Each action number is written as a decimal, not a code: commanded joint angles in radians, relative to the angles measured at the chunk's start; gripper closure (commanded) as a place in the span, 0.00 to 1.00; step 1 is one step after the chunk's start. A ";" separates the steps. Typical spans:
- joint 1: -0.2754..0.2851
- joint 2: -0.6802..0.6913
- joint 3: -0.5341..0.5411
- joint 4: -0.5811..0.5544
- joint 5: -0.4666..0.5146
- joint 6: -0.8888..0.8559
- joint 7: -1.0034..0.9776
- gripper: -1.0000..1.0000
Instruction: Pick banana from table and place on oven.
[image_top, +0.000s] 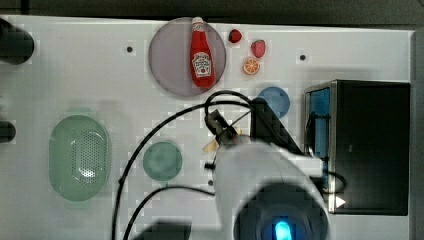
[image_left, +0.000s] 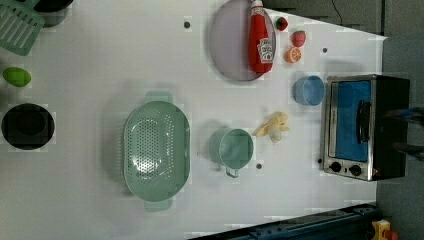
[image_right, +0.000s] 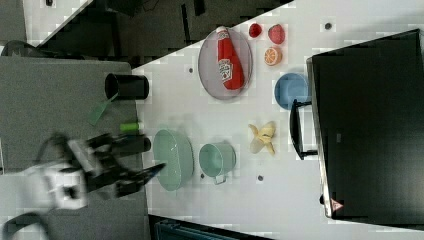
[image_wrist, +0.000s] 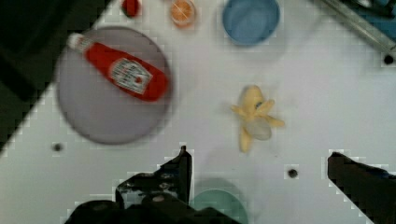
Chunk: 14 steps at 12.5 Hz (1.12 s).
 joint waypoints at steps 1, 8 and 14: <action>-0.008 0.122 0.016 -0.147 0.001 0.147 0.067 0.00; -0.009 0.466 0.015 -0.256 0.001 0.541 0.067 0.00; -0.008 0.691 0.018 -0.262 0.003 0.776 0.069 0.00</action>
